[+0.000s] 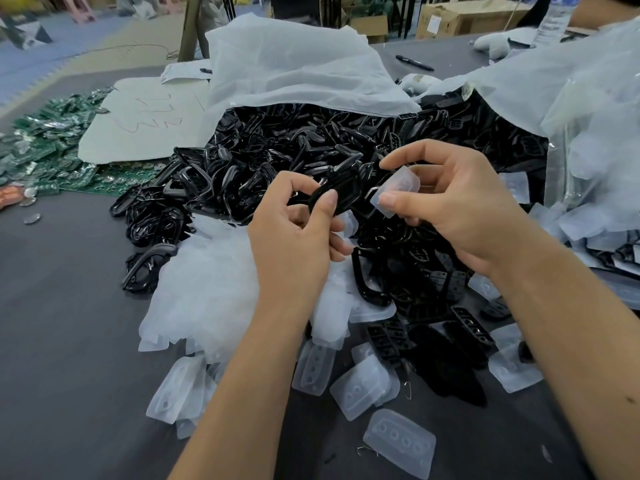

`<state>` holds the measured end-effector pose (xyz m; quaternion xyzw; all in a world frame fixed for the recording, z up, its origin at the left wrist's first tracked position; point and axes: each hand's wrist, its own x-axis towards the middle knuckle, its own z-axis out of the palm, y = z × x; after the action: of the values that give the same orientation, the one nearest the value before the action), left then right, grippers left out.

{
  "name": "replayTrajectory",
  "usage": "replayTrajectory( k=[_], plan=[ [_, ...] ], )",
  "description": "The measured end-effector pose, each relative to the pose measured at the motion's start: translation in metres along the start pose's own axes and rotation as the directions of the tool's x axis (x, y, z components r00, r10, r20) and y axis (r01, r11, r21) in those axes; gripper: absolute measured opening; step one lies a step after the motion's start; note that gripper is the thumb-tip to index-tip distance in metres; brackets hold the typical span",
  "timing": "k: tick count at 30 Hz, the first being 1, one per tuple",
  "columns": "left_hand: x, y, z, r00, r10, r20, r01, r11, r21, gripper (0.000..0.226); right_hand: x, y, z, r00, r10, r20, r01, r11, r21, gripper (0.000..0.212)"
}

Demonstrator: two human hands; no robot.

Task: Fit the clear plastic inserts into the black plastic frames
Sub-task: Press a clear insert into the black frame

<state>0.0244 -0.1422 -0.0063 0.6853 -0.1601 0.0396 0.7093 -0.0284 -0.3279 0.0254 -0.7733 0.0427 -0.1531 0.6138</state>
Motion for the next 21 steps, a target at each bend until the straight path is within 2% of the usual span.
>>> replayTrajectory(
  k=[7, 11, 15, 21],
  plan=[
    [0.001, -0.003, 0.001, 0.999, -0.043, 0.009, 0.042, 0.999, 0.018, 0.009, 0.0, -0.005, 0.002, 0.999, -0.021, -0.031, 0.021, 1.0, 0.013, 0.01],
    [0.001, -0.005, 0.002, 0.999, -0.026, 0.034, 0.024, 0.999, 0.043, 0.01, 0.001, -0.005, 0.014, 0.997, -0.03, -0.074, 0.027, 0.999, -0.046, 0.009],
    [0.002, -0.008, 0.001, 0.995, -0.042, 0.085, 0.039, 0.998, 0.041, 0.011, 0.0, -0.006, 0.02, 0.999, 0.01, -0.042, -0.011, 1.0, -0.024, 0.008],
    [0.003, -0.008, 0.001, 0.994, -0.054, 0.099, 0.053, 0.999, 0.014, 0.014, 0.001, -0.007, 0.021, 0.998, -0.05, -0.048, 0.041, 0.986, -0.159, 0.009]
  ],
)
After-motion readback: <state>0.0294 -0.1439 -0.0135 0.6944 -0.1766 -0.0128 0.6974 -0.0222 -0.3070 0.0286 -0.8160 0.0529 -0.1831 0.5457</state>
